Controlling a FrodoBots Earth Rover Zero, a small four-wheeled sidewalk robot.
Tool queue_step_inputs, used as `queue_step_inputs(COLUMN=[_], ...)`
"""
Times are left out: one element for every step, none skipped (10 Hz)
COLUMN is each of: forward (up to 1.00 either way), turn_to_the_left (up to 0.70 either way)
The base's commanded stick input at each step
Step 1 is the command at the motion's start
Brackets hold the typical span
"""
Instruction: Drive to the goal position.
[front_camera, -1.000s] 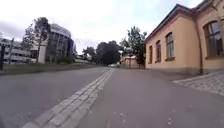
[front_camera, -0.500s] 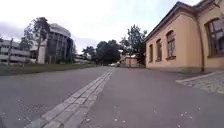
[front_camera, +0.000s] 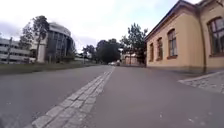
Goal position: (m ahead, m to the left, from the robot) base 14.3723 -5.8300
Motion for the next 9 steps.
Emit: queue_step_inputs(forward=[0.45,0.45,0.45,0.45,0.45,0.45,0.45,0.45,0.45], turn_to_the_left=[0.00,0.00,0.00,0.00,0.00,0.00,0.00,0.00,0.00])
